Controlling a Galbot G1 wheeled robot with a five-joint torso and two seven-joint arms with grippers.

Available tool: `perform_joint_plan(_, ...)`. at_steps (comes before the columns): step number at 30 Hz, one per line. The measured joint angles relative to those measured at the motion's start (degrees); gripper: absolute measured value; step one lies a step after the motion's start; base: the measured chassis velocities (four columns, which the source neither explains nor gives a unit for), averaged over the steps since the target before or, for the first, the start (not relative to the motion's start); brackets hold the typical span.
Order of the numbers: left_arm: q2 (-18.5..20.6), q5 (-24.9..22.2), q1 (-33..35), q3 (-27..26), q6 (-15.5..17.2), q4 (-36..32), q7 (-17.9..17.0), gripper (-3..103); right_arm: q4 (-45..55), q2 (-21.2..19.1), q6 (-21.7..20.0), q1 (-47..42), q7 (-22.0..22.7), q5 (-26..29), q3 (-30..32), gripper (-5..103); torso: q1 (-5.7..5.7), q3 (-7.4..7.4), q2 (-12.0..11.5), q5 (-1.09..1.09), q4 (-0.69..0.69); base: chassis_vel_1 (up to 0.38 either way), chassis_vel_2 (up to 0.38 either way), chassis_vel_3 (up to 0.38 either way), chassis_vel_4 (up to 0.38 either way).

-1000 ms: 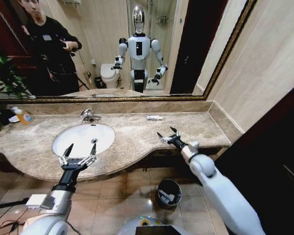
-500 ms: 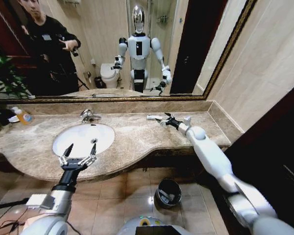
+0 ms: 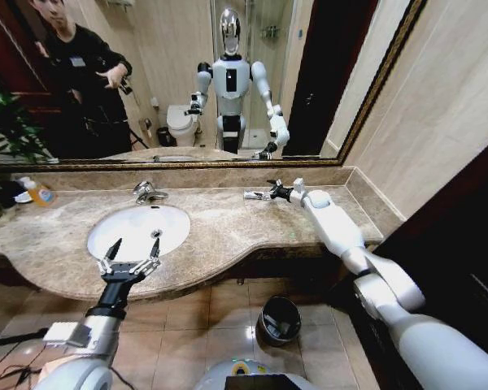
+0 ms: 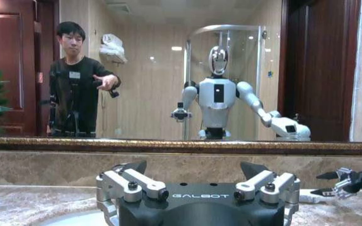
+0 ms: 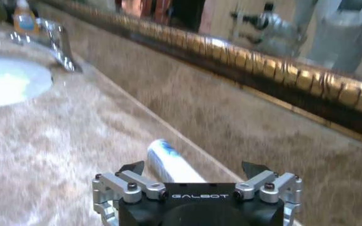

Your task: Pick up the trash from the sink and place it in the trash bin.

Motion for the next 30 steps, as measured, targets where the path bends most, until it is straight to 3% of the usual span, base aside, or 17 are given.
perform_joint_plan(8, 0.0, 0.0, 0.0, 0.0, 0.0, 0.0, 0.0, 100, -4.3, 1.7, -5.0, 2.6, 0.4, -3.6, -0.2, 100, 0.00, 0.00, 0.0, 0.00, 0.00, 0.000, 0.000, 0.000, 0.000)
perform_joint_plan(14, 0.0, 0.0, 0.0, 0.0, 0.0, 0.0, 0.0, 100, -4.6, 2.4, -5.9, 2.6, 0.9, -3.6, -0.2, 103, 0.00, 0.00, 0.0, 0.00, 0.00, 0.000, 0.000, 0.000, 0.000)
perform_joint_plan(20, 0.0, 0.0, 0.0, 0.0, 0.0, 0.0, 0.0, 100, -4.5, 3.3, -6.6, 2.6, 1.5, -3.4, -0.4, 98, 0.00, 0.00, 0.0, 0.00, 0.00, 0.000, 0.000, 0.000, 0.000)
perform_joint_plan(23, 0.0, 0.0, 0.0, 0.0, 0.0, 0.0, 0.0, 100, -4.8, 3.8, -6.6, 2.6, 2.0, -3.3, -0.3, 91, 0.00, 0.00, 0.0, 0.00, 0.00, 0.000, 0.000, 0.000, 0.000)
perform_joint_plan(26, 0.0, 0.0, 0.0, 0.0, 0.0, 0.0, 0.0, 100, -5.0, 4.1, -6.5, 2.5, 2.3, -3.2, -0.2, 76, 0.00, 0.00, 0.0, -0.01, 0.01, 0.000, 0.000, 0.000, 0.000)
perform_joint_plan(29, 0.0, 0.0, 0.0, 0.0, 0.0, 0.0, 0.0, 100, -5.1, 4.0, -6.3, 2.5, 2.7, -3.3, -0.2, 73, 0.00, 0.00, 0.0, 0.00, 0.00, 0.000, 0.000, 0.000, 0.000)
perform_joint_plan(30, 0.0, 0.0, 0.0, 0.0, 0.0, 0.0, 0.0, 100, -5.1, 3.9, -6.1, 2.4, 3.0, -3.3, -0.3, 62, 0.00, 0.00, 0.0, 0.00, 0.00, 0.000, 0.000, 0.000, 0.000)
